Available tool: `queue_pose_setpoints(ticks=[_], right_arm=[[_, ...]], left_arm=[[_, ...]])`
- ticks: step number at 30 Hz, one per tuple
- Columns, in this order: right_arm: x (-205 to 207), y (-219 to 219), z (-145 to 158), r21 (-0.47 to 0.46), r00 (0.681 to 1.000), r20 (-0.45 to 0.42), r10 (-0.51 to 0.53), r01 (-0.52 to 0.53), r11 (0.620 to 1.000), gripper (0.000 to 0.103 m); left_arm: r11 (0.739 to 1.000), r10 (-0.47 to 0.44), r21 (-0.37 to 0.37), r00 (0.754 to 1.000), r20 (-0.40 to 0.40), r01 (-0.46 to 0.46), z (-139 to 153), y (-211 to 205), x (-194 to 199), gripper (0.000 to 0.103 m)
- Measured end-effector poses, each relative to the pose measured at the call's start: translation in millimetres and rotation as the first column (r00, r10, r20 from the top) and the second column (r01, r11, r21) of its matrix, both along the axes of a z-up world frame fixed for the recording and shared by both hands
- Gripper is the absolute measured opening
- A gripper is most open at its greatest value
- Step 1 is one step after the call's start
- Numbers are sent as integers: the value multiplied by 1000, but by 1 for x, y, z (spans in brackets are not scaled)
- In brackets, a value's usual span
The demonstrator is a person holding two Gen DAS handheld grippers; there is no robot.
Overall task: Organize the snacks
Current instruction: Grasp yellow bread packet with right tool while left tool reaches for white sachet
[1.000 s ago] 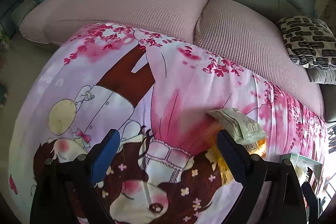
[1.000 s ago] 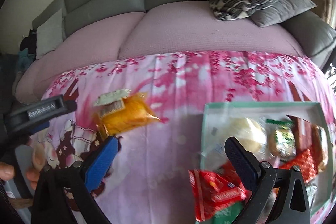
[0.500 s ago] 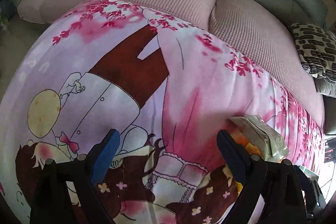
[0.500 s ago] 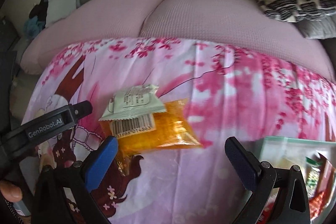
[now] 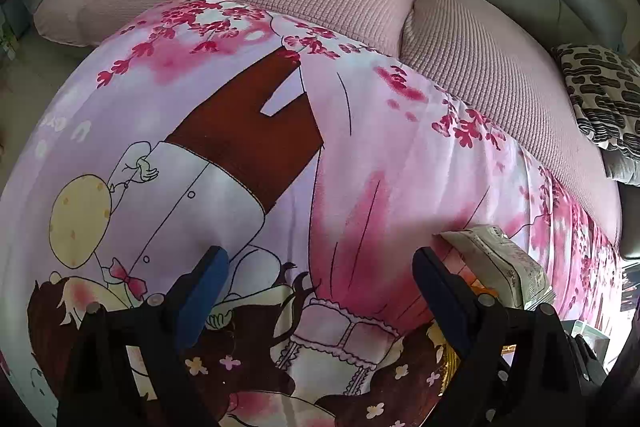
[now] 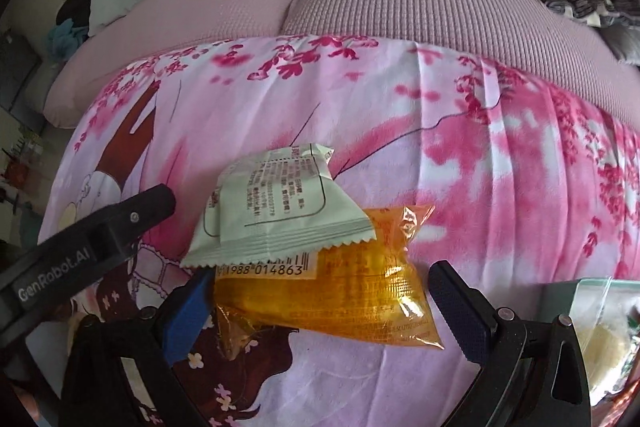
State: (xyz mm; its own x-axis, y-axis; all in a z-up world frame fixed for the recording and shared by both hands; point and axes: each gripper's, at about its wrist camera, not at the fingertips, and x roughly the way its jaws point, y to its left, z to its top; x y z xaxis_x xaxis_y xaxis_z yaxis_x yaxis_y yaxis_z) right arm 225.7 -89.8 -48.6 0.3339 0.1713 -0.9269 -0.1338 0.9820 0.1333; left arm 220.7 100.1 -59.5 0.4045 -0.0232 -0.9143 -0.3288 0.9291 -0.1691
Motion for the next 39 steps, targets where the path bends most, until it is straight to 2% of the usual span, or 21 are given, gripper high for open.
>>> queue_pose_setpoints(ticks=[4,13,20,29,39], right_arm=[[-3,-11,6,32,1000,6,-25,25,999,94],[-6,-36,15,-10,999,20,-44,44,999,88],[-9,-51,23,0,999,14,-51,51,999,85],[-8,-71,31,50,996,-38,-79,81,995,84],[-9,-82,52,-2,998,-7,-60,60,998,84]], left_arm=[[1000,-1,-9,1000,3,1,1,1,-1,93],[1000,-20,-22,1000,6,21,3,-6,0,93],[998,-56,-22,998,15,56,7,-19,2,93],[995,-89,-53,996,17,90,5,-32,5,93],[991,-113,-69,993,26,115,2,-46,9,93]])
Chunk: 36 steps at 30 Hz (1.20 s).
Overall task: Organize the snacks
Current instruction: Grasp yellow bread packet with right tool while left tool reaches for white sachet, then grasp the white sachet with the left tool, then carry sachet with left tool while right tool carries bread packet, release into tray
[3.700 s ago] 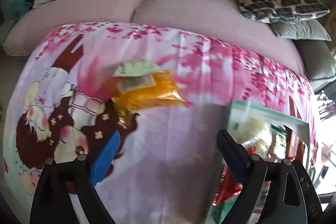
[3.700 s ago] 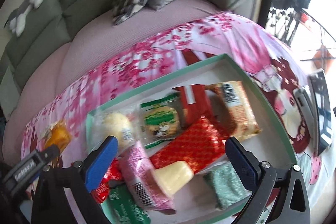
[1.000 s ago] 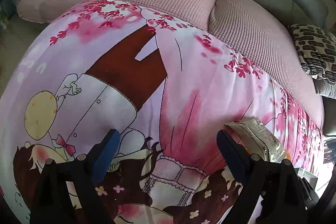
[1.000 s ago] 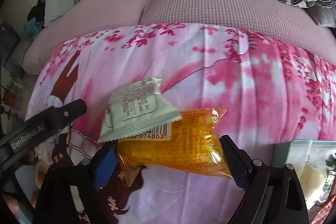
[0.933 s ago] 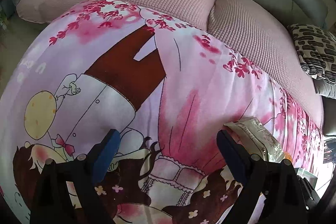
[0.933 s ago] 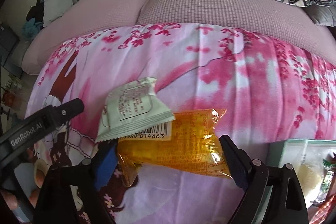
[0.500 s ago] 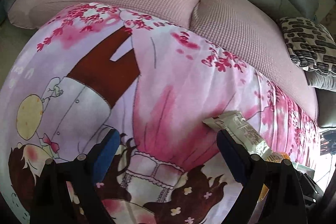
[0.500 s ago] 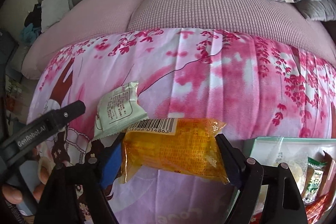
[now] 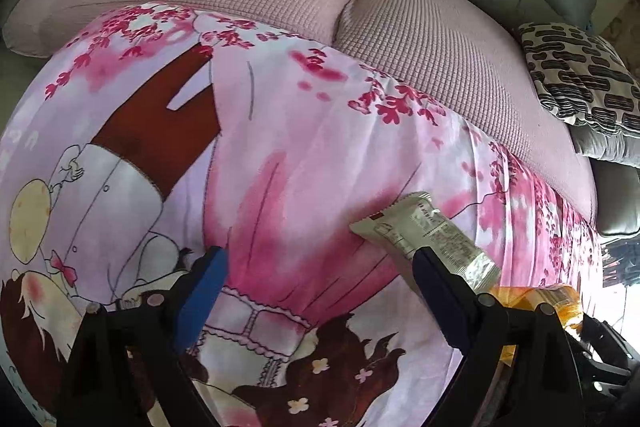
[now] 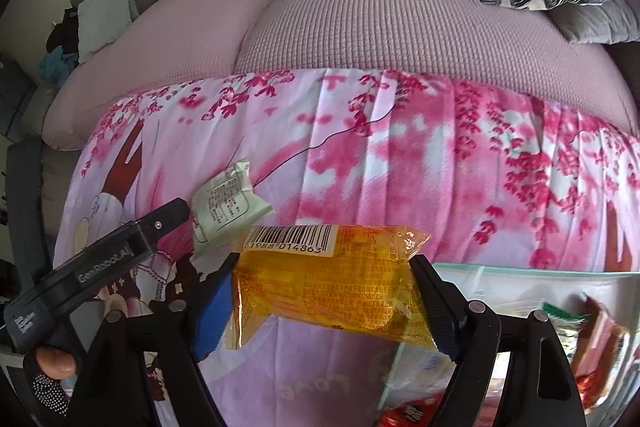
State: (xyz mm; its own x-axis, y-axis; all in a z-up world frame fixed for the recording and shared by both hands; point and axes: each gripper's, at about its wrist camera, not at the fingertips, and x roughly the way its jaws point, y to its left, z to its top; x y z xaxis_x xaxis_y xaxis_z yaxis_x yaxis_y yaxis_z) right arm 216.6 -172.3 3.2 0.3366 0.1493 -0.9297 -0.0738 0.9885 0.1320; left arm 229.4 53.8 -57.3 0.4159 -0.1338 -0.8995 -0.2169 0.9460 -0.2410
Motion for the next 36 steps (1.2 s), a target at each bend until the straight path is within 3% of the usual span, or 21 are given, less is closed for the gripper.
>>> queue_pose_setpoints(ticks=[13,21,32,36], right_arm=[[4,-50,12,-48,998,15,-63,64,997,84],[7,-67,12,-55,996,15,-86,87,995,84],[-3,-79,16,-32,992,20,-127,127,991,84],[-11,-85,22,-22,989,27,-144,144,989,84]], left_arm=[[997,-70,-10,997,24,70,-10,-43,15,93],[990,-89,115,995,35,84,-18,-70,20,93],[988,-62,145,997,45,55,-12,-57,15,54],[990,-61,132,998,30,57,-11,-54,14,53]])
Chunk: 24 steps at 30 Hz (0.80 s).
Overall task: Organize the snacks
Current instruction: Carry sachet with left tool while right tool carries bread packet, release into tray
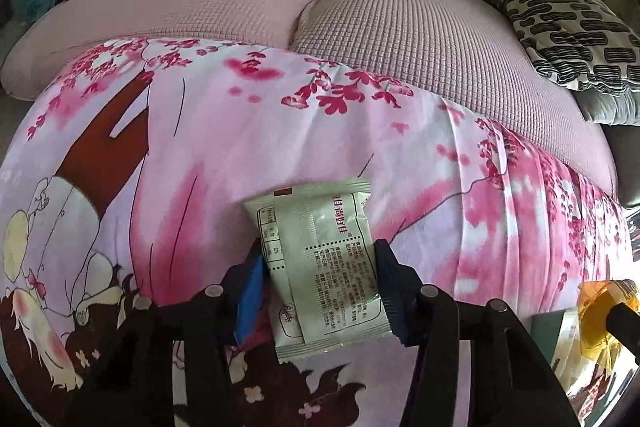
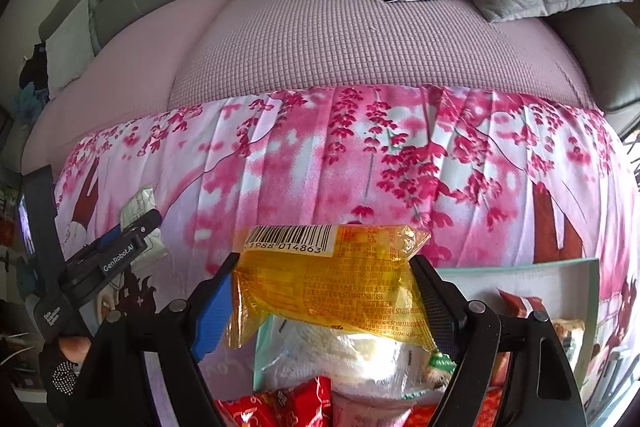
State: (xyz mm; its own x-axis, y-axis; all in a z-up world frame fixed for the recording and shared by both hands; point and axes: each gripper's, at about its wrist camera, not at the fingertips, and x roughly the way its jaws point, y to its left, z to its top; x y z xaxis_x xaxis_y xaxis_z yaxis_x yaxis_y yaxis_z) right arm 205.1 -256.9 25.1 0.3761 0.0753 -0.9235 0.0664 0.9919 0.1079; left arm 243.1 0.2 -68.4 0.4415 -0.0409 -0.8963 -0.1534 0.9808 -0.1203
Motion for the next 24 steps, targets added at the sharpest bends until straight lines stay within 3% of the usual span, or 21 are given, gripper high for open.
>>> queue_pose_setpoints(ticks=[11,24], right_arm=[[-37,-11,30,25,998,8,-58,58,998,84],[-93,-39,30,65,990,-12,-143,144,987,84]], left_arm=[[998,-39,-44,999,-16,38,35,-12,-34,53],[968,-206,-138,977,54,212,90,-69,-84,53]])
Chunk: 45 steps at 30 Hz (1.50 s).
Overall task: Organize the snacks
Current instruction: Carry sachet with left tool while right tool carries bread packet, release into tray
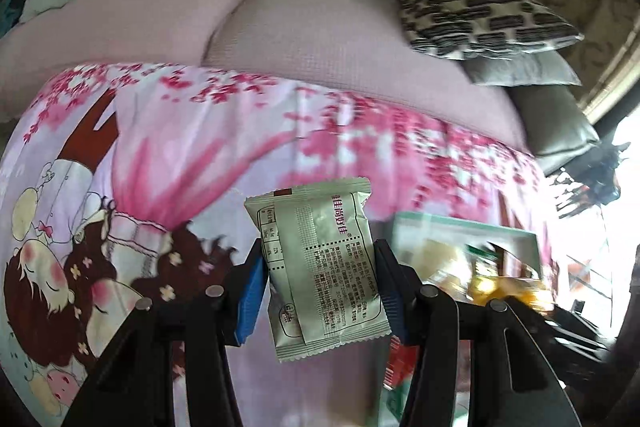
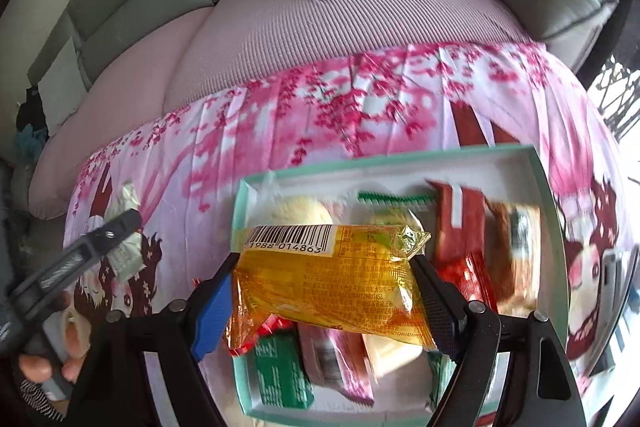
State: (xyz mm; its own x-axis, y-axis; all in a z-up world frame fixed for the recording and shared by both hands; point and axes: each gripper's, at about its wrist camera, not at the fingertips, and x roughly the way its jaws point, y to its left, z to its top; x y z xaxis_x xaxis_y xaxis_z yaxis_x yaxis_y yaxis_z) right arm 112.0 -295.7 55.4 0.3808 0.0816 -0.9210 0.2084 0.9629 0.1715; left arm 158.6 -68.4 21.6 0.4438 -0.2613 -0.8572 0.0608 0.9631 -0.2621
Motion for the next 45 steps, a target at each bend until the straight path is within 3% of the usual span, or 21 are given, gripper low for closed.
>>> queue_pose_setpoints(ticks=[7,18,34,40,42,45], right_arm=[[-27,-12,-1,-12,1000,-8,-6,6,1000,84],[-51,-50,-9,-50,998,-29,-49,47,998,84],[-70,-72,-29,-54,992,-55,-110,107,993,84],[-80,-71,-39,-22,987,-19,-160,160,987,85],[-81,-71,-44,-5,986,-27,-165,165,986,85],[-83,-69,-49,8,988,-34,-151,152,988,87]], left_arm=[[992,-123,-4,992,27,123,9,-45,-28,53],[954,-295,63,955,41,292,-1,-118,-50,53],[936,-332,117,943,-14,331,-20,-142,-56,53],[935,-332,126,943,-24,332,-25,-142,-56,54],[936,-329,123,944,-26,330,-25,-141,-55,56],[939,-324,113,946,-26,325,-23,-139,-55,67]])
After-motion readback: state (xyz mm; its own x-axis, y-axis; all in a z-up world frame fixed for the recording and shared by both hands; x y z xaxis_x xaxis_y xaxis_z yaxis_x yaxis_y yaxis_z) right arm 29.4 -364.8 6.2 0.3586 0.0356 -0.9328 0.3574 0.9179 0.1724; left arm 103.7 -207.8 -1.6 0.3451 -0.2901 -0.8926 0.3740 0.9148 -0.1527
